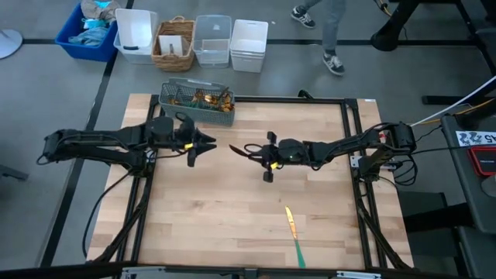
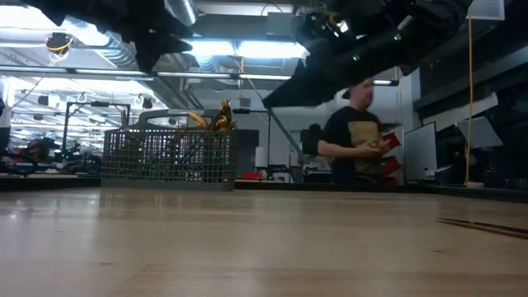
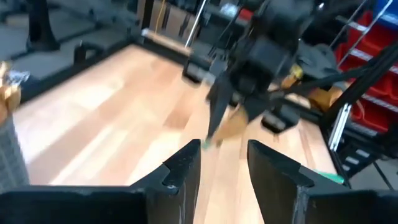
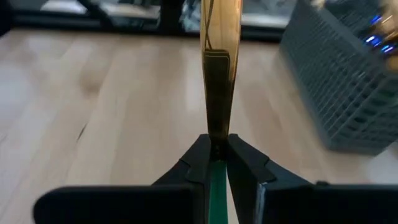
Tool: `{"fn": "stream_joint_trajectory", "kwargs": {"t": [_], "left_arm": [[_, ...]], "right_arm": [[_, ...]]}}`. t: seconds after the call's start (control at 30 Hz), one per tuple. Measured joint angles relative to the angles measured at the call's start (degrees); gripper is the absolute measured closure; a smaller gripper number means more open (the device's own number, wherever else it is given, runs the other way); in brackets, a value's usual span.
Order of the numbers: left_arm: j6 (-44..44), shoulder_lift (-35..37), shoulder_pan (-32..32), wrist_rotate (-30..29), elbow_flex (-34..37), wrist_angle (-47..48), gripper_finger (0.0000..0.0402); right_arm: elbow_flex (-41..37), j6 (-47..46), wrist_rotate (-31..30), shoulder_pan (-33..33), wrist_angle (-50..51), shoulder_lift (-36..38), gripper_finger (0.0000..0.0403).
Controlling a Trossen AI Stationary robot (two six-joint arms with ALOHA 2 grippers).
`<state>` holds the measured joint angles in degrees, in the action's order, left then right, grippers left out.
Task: Sort silverware
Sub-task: Put the green knife into the gray silverware basket
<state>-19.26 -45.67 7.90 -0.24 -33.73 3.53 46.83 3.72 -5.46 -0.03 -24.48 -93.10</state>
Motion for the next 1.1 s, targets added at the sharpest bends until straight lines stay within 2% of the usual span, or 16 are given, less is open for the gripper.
{"fn": "stream_joint_trajectory", "kwargs": {"t": [0.3,0.4,0.6,0.9,1.1], "left_arm": [[-3.4,-5.9,0.0,-0.3,0.7,-0.4,0.0276],[-3.3,-10.0,0.0,-1.0,0.7,-4.4,0.0276],[-3.3,-19.0,0.0,-4.4,0.7,-18.9,0.0276],[-2.6,-27.9,0.0,-5.1,0.7,-35.2,0.0276],[-2.6,-30.1,0.0,-5.2,0.7,-39.6,0.0276]], "right_arm": [[0.0,3.0,-8.6,0.0,-6.2,0.0,0.0359],[0.0,3.0,-12.3,0.0,-7.0,0.0,0.0359],[0.0,3.0,-17.9,0.0,-8.0,0.0,0.0359],[0.0,3.0,-18.5,0.0,-8.7,0.0,0.0359],[0.0,3.0,-18.5,0.0,-8.7,0.0,0.0359]]}}
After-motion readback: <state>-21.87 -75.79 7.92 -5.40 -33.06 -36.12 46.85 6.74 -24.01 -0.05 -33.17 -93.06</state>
